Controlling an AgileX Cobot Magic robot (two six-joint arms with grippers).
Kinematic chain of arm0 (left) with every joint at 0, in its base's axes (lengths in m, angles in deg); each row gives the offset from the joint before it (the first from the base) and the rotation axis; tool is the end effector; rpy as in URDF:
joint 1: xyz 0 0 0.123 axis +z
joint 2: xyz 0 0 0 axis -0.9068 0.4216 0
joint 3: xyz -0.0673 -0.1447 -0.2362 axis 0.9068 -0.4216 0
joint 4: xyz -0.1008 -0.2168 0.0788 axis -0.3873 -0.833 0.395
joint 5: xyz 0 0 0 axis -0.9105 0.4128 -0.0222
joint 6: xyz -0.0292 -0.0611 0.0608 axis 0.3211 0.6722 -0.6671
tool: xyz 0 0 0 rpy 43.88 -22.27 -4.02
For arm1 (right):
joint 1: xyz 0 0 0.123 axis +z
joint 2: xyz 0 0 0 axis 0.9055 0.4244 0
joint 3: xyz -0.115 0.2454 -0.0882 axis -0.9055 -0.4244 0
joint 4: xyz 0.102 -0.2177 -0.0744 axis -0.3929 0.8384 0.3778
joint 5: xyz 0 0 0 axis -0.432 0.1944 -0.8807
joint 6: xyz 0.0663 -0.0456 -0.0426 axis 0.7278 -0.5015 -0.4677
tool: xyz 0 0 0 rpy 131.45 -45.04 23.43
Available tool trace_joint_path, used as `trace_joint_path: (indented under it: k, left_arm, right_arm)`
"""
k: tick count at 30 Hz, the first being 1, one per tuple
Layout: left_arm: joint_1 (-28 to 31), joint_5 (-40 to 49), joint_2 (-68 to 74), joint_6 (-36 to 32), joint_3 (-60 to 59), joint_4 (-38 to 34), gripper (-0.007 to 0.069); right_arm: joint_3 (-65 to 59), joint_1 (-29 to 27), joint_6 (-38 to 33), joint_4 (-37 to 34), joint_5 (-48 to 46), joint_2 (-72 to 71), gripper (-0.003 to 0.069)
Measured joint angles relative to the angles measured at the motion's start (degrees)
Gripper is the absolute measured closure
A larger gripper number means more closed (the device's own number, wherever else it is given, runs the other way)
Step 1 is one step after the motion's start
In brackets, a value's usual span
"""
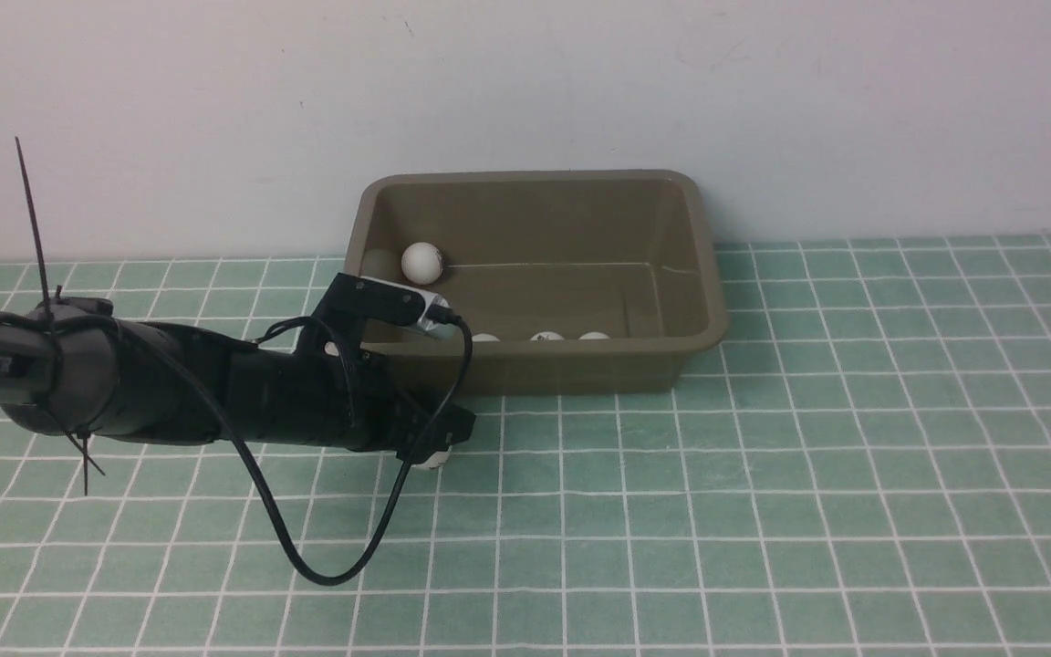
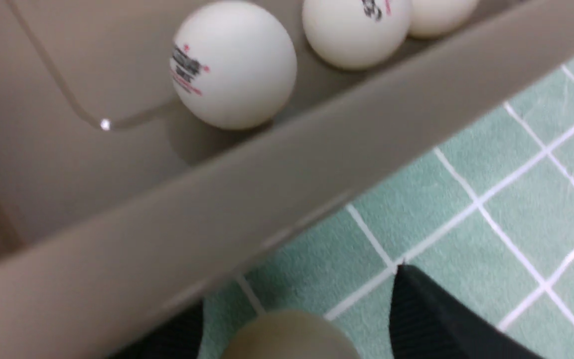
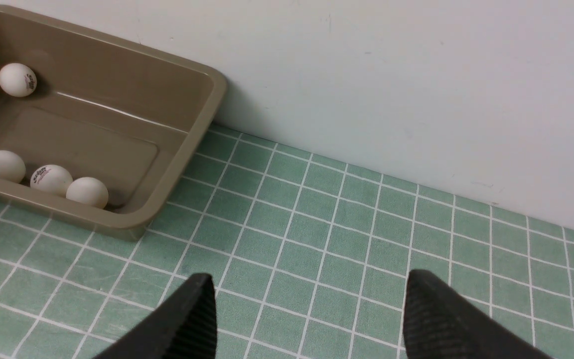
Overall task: Put the table tennis balls in the box on the green coffee tablecloth.
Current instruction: 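Reach for and grasp a ping pong ball on the table beside the basket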
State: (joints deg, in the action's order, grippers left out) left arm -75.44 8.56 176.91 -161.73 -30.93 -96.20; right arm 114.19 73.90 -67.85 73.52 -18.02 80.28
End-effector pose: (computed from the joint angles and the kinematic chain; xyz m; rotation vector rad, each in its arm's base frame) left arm 0.3612 -0.1083 0.1253 0.5354 2.3246 -0.6113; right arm 0.1815 0.0270 0.3963 -0.3630 2.1385 -0.0386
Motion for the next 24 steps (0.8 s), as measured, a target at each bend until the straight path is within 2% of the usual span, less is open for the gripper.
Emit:
trace_joint_path:
  k: [4, 21, 24]
  left_arm:
    - [0.0, 1.3, 0.0, 2.9, 0.0, 3.3, 0.0142]
    - [0.0, 2.0, 0.0, 4.0, 0.0, 6.5, 0.0143]
    - [0.0, 2.0, 0.0, 4.0, 0.0, 6.6, 0.0169]
  right_arm:
    - [0.0, 0.0, -0.1, 0.0, 0.5, 0.0, 0.0198]
    - [-0.1, 0.0, -0.2, 0.0, 1.2, 0.0, 0.0198]
    - [-0.1, 0.0, -0.2, 0.0, 1.2, 0.0, 0.0198]
